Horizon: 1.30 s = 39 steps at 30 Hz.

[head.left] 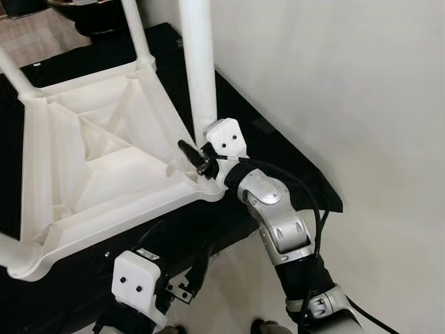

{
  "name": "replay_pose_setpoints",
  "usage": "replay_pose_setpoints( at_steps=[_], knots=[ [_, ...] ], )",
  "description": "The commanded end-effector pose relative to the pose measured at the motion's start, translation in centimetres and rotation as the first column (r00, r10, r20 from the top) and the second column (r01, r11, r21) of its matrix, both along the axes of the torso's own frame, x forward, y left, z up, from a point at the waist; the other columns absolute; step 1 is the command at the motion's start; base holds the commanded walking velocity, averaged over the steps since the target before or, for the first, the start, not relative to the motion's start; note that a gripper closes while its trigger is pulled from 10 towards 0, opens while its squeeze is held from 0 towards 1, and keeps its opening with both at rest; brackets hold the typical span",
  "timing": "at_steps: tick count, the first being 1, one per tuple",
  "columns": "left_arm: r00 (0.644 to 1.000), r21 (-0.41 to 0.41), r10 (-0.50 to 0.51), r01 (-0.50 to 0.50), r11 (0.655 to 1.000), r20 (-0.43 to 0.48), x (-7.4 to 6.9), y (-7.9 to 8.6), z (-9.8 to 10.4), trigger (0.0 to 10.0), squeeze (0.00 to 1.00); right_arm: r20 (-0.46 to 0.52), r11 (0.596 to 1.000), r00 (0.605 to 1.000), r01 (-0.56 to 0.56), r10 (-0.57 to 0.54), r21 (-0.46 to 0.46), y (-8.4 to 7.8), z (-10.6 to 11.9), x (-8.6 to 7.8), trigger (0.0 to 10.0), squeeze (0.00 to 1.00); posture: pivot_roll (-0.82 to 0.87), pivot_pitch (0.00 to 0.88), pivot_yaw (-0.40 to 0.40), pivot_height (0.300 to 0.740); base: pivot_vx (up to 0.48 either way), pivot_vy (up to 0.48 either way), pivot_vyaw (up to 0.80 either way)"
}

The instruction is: Building children table

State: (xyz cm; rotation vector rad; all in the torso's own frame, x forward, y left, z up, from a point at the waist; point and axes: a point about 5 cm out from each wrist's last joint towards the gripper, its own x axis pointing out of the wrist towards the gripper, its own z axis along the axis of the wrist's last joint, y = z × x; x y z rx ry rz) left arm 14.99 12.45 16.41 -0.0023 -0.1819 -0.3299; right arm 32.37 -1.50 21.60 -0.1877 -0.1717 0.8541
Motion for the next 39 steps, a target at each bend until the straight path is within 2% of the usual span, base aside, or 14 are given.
replay_pose_setpoints(
  at_steps=[1, 3, 4, 6, 9, 12, 13, 17, 18, 24, 25, 26, 29, 39],
  knots=[
    [1.000, -0.003, 0.001, -0.002, 1.000, -0.017, -0.1, 0.1, -0.3, 10.0, 0.00, -0.054, 0.991, 0.990, -0.134, 0.134, -0.003, 2.3, -0.3, -0.7, 10.0, 1.00, 0.06, 0.209, -0.020, 0.740, 0.000, 0.000, 0.00],
    [1.000, -0.005, -0.004, 0.004, 1.000, -0.018, -0.2, 0.0, -0.4, 10.0, 0.00, -0.046, 0.947, 0.946, -0.322, 0.322, 0.014, 0.7, 0.9, 0.5, 10.0, 1.00, 0.07, 0.213, -0.022, 0.740, 0.000, 0.000, 0.00],
    [1.000, -0.006, -0.006, 0.005, 1.000, -0.018, -0.2, -0.1, -0.4, 10.0, 0.00, -0.039, 0.926, 0.925, -0.377, 0.378, 0.015, 0.1, 1.4, 1.0, 10.0, 1.00, 0.07, 0.213, -0.023, 0.740, 0.000, 0.000, 0.00],
    [1.000, -0.006, -0.006, 0.005, 1.000, -0.018, -0.2, -0.1, -0.4, 10.0, 0.00, -0.039, 0.926, 0.925, -0.377, 0.378, 0.015, 0.1, 1.4, 1.0, 10.0, 1.00, 0.07, 0.213, -0.023, 0.740, 0.000, 0.000, 0.00],
    [1.000, -0.006, -0.005, 0.005, 1.000, -0.021, -0.6, -0.1, -0.4, 10.0, 0.00, -0.059, 0.840, 0.839, -0.542, 0.542, 0.005, -2.0, 2.5, 2.1, 10.0, 1.00, 0.08, 0.226, -0.029, 0.740, 0.000, 0.000, 0.00],
    [1.000, -0.007, -0.005, 0.005, 1.000, -0.023, -0.7, -0.1, -0.3, 10.0, 0.00, -0.068, 0.833, 0.831, -0.553, 0.552, 0.007, -2.5, 2.8, 2.6, 10.0, 0.94, 0.09, 0.229, -0.030, 0.740, 0.000, 0.000, 0.00],
    [1.000, -0.006, -0.004, 0.004, 1.000, -0.026, -0.9, -0.1, -0.3, 10.0, 0.00, -0.079, 0.836, 0.833, -0.549, 0.547, 0.001, -2.7, 2.9, 3.2, 10.0, 0.00, 0.10, 0.235, -0.030, 0.740, 0.000, 0.000, 0.00],
    [1.000, -0.005, -0.004, 0.004, 1.000, -0.030, -1.1, -0.1, -0.3, 10.0, 0.00, -0.088, 0.837, 0.834, -0.547, 0.545, -0.008, -2.9, 3.3, 3.7, 10.0, 0.00, 0.11, 0.241, -0.028, 0.740, 0.000, 0.000, 0.00],
    [0.999, -0.002, -0.003, 0.003, 1.000, -0.039, -1.5, -0.2, -0.3, 10.0, 0.00, -0.097, 0.825, 0.822, -0.565, 0.562, -0.013, -3.1, 3.9, 4.1, 10.0, 0.00, 0.12, 0.253, -0.026, 0.740, 0.000, 0.000, 0.00],
    [0.999, -0.001, -0.003, 0.003, 1.000, -0.045, -1.8, -0.2, -0.3, 10.0, 0.00, -0.102, 0.819, 0.816, -0.573, 0.569, -0.015, -3.0, 4.2, 4.3, 10.0, 0.00, 0.13, 0.259, -0.027, 0.740, 0.000, 0.000, 0.00],
    [0.999, -0.002, -0.003, 0.003, 1.000, -0.047, -1.9, -0.3, -0.2, 10.0, 0.00, -0.107, 0.809, 0.806, -0.587, 0.583, -0.017, -3.0, 4.3, 4.4, 4.1, 0.00, 0.13, 0.262, -0.027, 0.740, 0.000, 0.000, 0.00],
    [0.999, -0.003, -0.003, 0.003, 1.000, -0.050, -2.1, -0.3, -0.2, 10.0, 0.00, -0.110, 0.797, 0.793, -0.604, 0.599, -0.011, -3.1, 4.4, 4.6, 0.0, 0.00, 0.13, 0.270, -0.026, 0.740, 0.000, 0.000, 0.00],
    [0.998, -0.003, -0.002, 0.002, 1.000, -0.055, -2.5, -0.3, -0.1, 10.0, 0.00, -0.114, 0.782, 0.776, -0.624, 0.620, 0.006, -3.5, 4.5, 4.7, 0.0, 0.00, 0.13, 0.274, -0.024, 0.740, 0.000, 0.000, 0.00],
    [0.998, -0.004, -0.003, 0.003, 1.000, -0.059, -2.6, -0.3, 0.0, 10.0, 0.00, -0.113, 0.786, 0.781, -0.618, 0.614, 0.001, -3.8, 4.5, 5.0, 0.0, 0.00, 0.12, 0.279, -0.020, 0.740, 0.000, 0.000, 0.00]
  ],
)
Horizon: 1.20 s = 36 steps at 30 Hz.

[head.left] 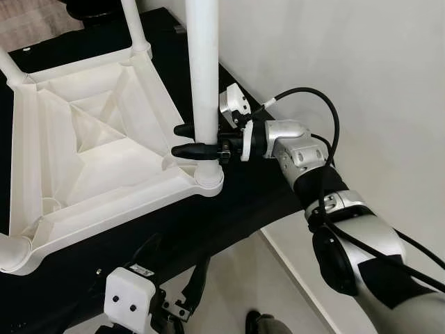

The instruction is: Building children table

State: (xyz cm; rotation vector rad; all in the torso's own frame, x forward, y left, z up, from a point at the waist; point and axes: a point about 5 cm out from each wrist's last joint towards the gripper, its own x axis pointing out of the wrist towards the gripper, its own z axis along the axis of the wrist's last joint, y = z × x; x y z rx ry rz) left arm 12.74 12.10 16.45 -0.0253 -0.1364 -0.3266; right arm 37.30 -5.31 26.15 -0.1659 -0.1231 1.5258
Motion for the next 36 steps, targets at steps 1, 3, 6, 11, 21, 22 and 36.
replay_pose_setpoints(
  at_steps=[1, 3, 6, 11, 21, 22, 36],
  knots=[
    [1.000, 0.010, -0.005, 0.005, 1.000, -0.011, -0.3, 0.0, 0.0, 10.0, 0.00, -0.027, 0.999, 0.999, 0.020, -0.019, 0.027, -0.2, -0.1, 0.2, 0.0, 0.00, 0.12, 0.278, -0.022, 0.740, 0.000, 0.000, 0.00],
    [1.000, 0.008, -0.006, 0.006, 1.000, -0.011, -0.2, -0.1, -0.1, 10.0, 0.00, 0.002, 0.994, 0.994, 0.109, -0.109, 0.013, -0.7, -0.5, 0.5, 0.0, 0.00, 0.10, 0.272, -0.031, 0.740, 0.000, 0.000, 0.00],
    [1.000, 0.003, -0.007, 0.007, 1.000, -0.007, 0.0, -0.1, -0.1, 10.0, 0.00, -0.005, 0.918, 0.918, 0.396, -0.396, -0.007, -2.1, -2.3, 1.1, 0.0, 0.00, 0.09, 0.268, -0.041, 0.740, 0.000, 0.000, 0.00],
    [1.000, 0.001, -0.005, 0.005, 1.000, 0.000, 0.3, 0.1, -0.1, 10.0, 0.00, -0.018, 0.580, 0.581, 0.808, -0.813, -0.110, -1.9, -7.9, -1.5, 0.0, 0.00, 0.04, 0.266, -0.021, 0.740, 0.000, 0.000, 0.00],
    [1.000, 0.007, -0.013, 0.013, 1.000, 0.023, 2.1, 0.5, -0.6, 10.0, 0.00, -0.092, 0.596, 0.590, 0.801, -0.802, -0.057, 3.6, -9.3, -3.8, 0.0, 0.00, 0.05, 0.195, -0.011, 0.740, 0.000, 0.000, 0.00],
    [1.000, 0.007, -0.013, 0.013, 1.000, 0.023, 2.1, 0.5, -0.6, 10.0, 0.00, -0.092, 0.596, 0.590, 0.801, -0.802, -0.057, 3.6, -9.3, -3.8, 0.0, 0.00, 0.05, 0.195, -0.011, 0.740, 0.000, 0.000, 0.00],
    [0.999, 0.008, 0.000, 0.000, 1.000, 0.033, 2.5, 0.7, -0.5, 10.0, 0.00, -0.129, 0.903, 0.898, 0.429, -0.421, 0.036, 4.4, -5.3, -3.9, 10.0, 1.00, 0.07, 0.211, -0.017, 0.740, 0.000, 0.000, 0.00]
  ],
)
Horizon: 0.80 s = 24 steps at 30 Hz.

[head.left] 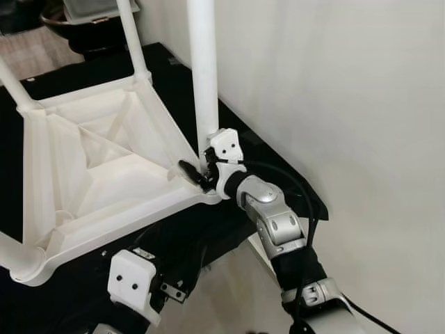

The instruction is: Building children table

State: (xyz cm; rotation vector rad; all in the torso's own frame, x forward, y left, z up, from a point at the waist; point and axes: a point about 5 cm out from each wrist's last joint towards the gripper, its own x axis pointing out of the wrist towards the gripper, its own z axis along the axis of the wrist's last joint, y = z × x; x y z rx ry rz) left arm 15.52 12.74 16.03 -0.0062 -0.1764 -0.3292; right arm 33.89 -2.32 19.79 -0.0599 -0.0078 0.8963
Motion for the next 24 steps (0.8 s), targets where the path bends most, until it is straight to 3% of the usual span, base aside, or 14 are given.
replay_pose_setpoints(
  at_steps=[1, 2, 3, 4, 5, 6, 7, 12, 14, 23, 24],
  knots=[
    [1.000, -0.004, 0.001, -0.001, 1.000, -0.009, -0.3, 0.0, -0.1, 10.0, 0.00, 0.015, 0.981, 0.981, -0.191, 0.191, 0.021, 1.4, 1.0, -0.5, 10.0, 1.00, 0.07, 0.211, -0.017, 0.740, 0.000, 0.000, 0.00],
    [1.000, -0.005, -0.001, 0.001, 1.000, -0.010, -0.5, -0.1, 0.0, 10.0, 0.00, 0.064, 0.949, 0.947, -0.315, 0.316, -0.012, 0.7, 1.8, -0.2, 10.0, 1.00, 0.08, 0.222, -0.022, 0.740, 0.000, 0.000, 0.00],
    [1.000, -0.005, -0.001, 0.001, 1.000, -0.010, -0.5, -0.1, 0.0, 10.0, 0.00, 0.064, 0.949, 0.947, -0.315, 0.316, -0.012, 0.7, 1.8, -0.2, 10.0, 1.00, 0.08, 0.222, -0.022, 0.740, 0.000, 0.000, 0.00],
    [1.000, -0.006, -0.003, 0.003, 1.000, -0.012, -0.7, -0.2, 0.1, 10.0, 0.00, 0.088, 0.911, 0.906, -0.411, 0.413, -0.039, 0.1, 2.5, 0.0, 10.0, 1.00, 0.08, 0.228, -0.023, 0.740, 0.000, 0.000, 0.00],
    [1.000, -0.006, -0.004, 0.004, 1.000, -0.013, -0.9, -0.3, 0.1, 10.0, 0.00, 0.116, 0.879, 0.871, -0.470, 0.477, -0.083, -0.5, 3.2, 0.4, 10.0, 0.66, 0.09, 0.240, -0.024, 0.740, 0.000, 0.000, 0.00],
    [1.000, -0.006, -0.004, 0.004, 1.000, -0.013, -0.9, -0.3, 0.1, 10.0, 0.00, 0.116, 0.879, 0.871, -0.470, 0.477, -0.083, -0.5, 3.2, 0.4, 10.0, 0.66, 0.09, 0.240, -0.024, 0.740, 0.000, 0.000, 0.00],
    [1.000, -0.008, -0.006, 0.006, 1.000, -0.015, -1.3, -0.4, 0.3, 10.0, 0.00, 0.125, 0.851, 0.843, -0.510, 0.523, -0.124, -1.0, 4.1, 1.2, 10.0, 0.00, 0.10, 0.258, -0.025, 0.740, 0.000, 0.000, 0.00],
    [1.000, -0.010, -0.009, 0.008, 1.000, -0.018, -1.8, -0.6, 0.5, 10.0, 0.00, 0.123, 0.828, 0.819, -0.549, 0.561, -0.114, -1.5, 5.9, 2.3, 10.0, 0.00, 0.13, 0.283, -0.025, 0.740, 0.000, 0.000, 0.00],
    [1.000, -0.011, -0.011, 0.011, 1.000, -0.023, -2.3, -0.8, 0.6, 10.0, 0.00, 0.101, 0.797, 0.792, -0.588, 0.602, -0.138, -2.1, 6.6, 2.5, 10.0, 0.00, 0.15, 0.301, -0.030, 0.740, 0.000, 0.000, 0.00],
    [0.999, -0.014, -0.016, 0.015, 1.000, -0.031, -2.9, -1.0, 0.9, 10.0, 0.00, 0.063, 0.747, 0.750, -0.641, 0.659, -0.176, -3.2, 7.5, 2.9, 10.0, 0.00, 0.16, 0.321, -0.030, 0.740, 0.000, 0.000, 0.00],
    [0.999, -0.014, -0.017, 0.016, 1.000, -0.034, -3.1, -1.1, 0.9, 10.0, 0.00, 0.057, 0.725, 0.729, -0.665, 0.682, -0.179, -3.4, 7.7, 3.0, 10.0, 0.00, 0.16, 0.324, -0.030, 0.740, 0.000, 0.000, 0.00]
  ],
)
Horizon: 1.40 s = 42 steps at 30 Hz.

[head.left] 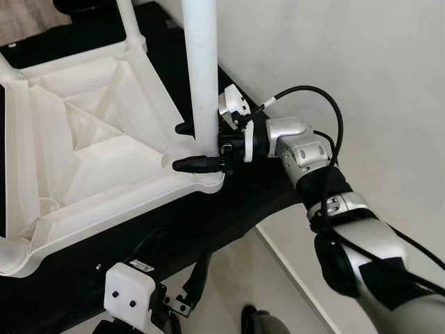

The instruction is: Building children table

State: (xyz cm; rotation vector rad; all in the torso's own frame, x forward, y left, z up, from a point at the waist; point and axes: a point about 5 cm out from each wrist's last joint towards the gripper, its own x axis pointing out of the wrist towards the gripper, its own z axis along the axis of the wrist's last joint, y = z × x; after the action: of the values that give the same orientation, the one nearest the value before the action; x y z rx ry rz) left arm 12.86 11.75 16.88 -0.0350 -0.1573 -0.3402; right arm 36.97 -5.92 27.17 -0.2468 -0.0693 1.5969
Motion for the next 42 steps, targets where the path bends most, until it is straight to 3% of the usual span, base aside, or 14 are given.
replay_pose_setpoints(
  at_steps=[1, 3, 4, 7, 23, 25, 26, 27, 29, 31, 39, 40, 41, 42],
  knots=[
    [1.000, 0.010, -0.003, 0.004, 1.000, -0.011, -0.4, -0.1, 0.1, 10.0, 0.00, 0.014, 0.999, 0.999, -0.041, 0.041, -0.007, 0.2, 0.3, -0.1, 10.0, 0.00, 0.16, 0.324, -0.030, 0.740, 0.000, 0.000, 0.00],
    [1.000, 0.009, -0.004, 0.004, 1.000, -0.013, -0.5, -0.1, 0.1, 10.0, 0.00, 0.013, 0.998, 0.998, -0.062, 0.062, -0.013, 0.0, 0.5, -0.1, 10.0, 0.00, 0.16, 0.325, -0.030, 0.740, 0.000, 0.000, 0.00],
    [1.000, 0.009, -0.005, 0.006, 1.000, -0.017, -0.6, -0.2, 0.1, 10.0, 0.00, 0.010, 0.997, 0.997, -0.078, 0.078, -0.016, -0.2, 0.6, 0.0, 0.8, 0.00, 0.16, 0.327, -0.028, 0.740, 0.000, 0.000, 0.00],
    [1.000, 0.008, -0.006, 0.006, 1.000, -0.020, -0.7, -0.2, 0.1, 10.0, 0.00, 0.007, 0.996, 0.996, -0.088, 0.088, -0.017, -0.4, 0.7, 0.0, 0.0, 0.00, 0.16, 0.326, -0.028, 0.740, 0.000, 0.000, 0.00],
    [0.999, 0.003, -0.011, 0.011, 1.000, -0.030, -0.7, -0.3, 0.0, 10.0, 0.00, 0.070, 0.992, 0.990, 0.122, -0.124, 0.038, -1.6, 0.4, 1.0, 0.0, 0.00, 0.11, 0.305, -0.035, 0.740, 0.000, 0.000, 0.00],
    [1.000, 0.002, -0.011, 0.011, 1.000, -0.027, -0.5, -0.2, 0.1, 10.0, 0.00, 0.024, 0.849, 0.849, 0.525, -0.527, 0.064, -1.0, -3.4, 0.7, 0.0, 0.00, 0.09, 0.310, -0.027, 0.740, 0.000, 0.000, 0.00],
    [1.000, 0.002, -0.011, 0.011, 1.000, -0.027, -0.5, -0.2, 0.1, 10.0, 0.00, 0.024, 0.849, 0.849, 0.525, -0.527, 0.064, -1.0, -3.4, 0.7, 0.0, 0.00, 0.09, 0.310, -0.027, 0.740, 0.000, 0.000, 0.00],
    [1.000, 0.003, -0.011, 0.011, 1.000, -0.024, -0.4, 0.0, 0.1, 10.0, 0.00, -0.007, 0.692, 0.693, 0.721, -0.721, 0.037, -0.2, -6.1, -1.2, 0.0, 0.00, 0.07, 0.311, -0.011, 0.740, 0.000, 0.000, 0.00],
    [1.000, 0.003, -0.011, 0.011, 1.000, -0.024, -0.4, 0.0, 0.1, 10.0, 0.00, -0.007, 0.692, 0.693, 0.721, -0.721, 0.037, -0.2, -6.1, -1.2, 0.0, 0.00, 0.07, 0.311, -0.011, 0.740, 0.000, 0.000, 0.00],
    [0.999, 0.001, -0.024, 0.024, 1.000, -0.022, 0.1, 0.2, -0.1, 10.0, 0.00, -0.036, 0.524, 0.525, 0.851, -0.851, 0.038, 1.5, -8.5, -5.6, 0.0, 0.00, 0.06, 0.294, 0.001, 0.740, 0.000, 0.000, 0.00],
    [1.000, 0.003, -0.020, 0.020, 1.000, -0.020, 0.9, 0.3, -0.5, 10.0, 0.00, -0.020, 0.610, 0.614, 0.787, -0.789, 0.095, 4.4, -7.9, -4.5, 0.0, 0.00, 0.07, 0.261, -0.011, 0.740, 0.000, 0.000, 0.00],
    [1.000, 0.006, -0.012, 0.012, 1.000, -0.016, 1.0, 0.4, -0.5, 10.0, 0.00, -0.026, 0.625, 0.630, 0.774, -0.776, 0.104, 4.7, -7.6, -4.3, 3.9, 0.00, 0.07, 0.259, -0.014, 0.740, 0.000, 0.000, 0.00],
    [1.000, 0.008, -0.007, 0.007, 1.000, -0.014, 1.1, 0.5, -0.5, 10.0, 0.00, -0.029, 0.632, 0.639, 0.767, -0.769, 0.109, 4.9, -7.5, -4.1, 3.9, 0.00, 0.07, 0.259, -0.014, 0.740, 0.000, 0.000, 0.00],
    [1.000, 0.010, -0.001, 0.001, 1.000, -0.011, 1.1, 0.6, -0.5, 10.0, 0.00, -0.037, 0.638, 0.645, 0.761, -0.763, 0.117, 5.3, -7.0, -4.5, 10.0, 0.00, 0.07, 0.257, -0.014, 0.740, 0.000, 0.000, 0.00]
  ],
)
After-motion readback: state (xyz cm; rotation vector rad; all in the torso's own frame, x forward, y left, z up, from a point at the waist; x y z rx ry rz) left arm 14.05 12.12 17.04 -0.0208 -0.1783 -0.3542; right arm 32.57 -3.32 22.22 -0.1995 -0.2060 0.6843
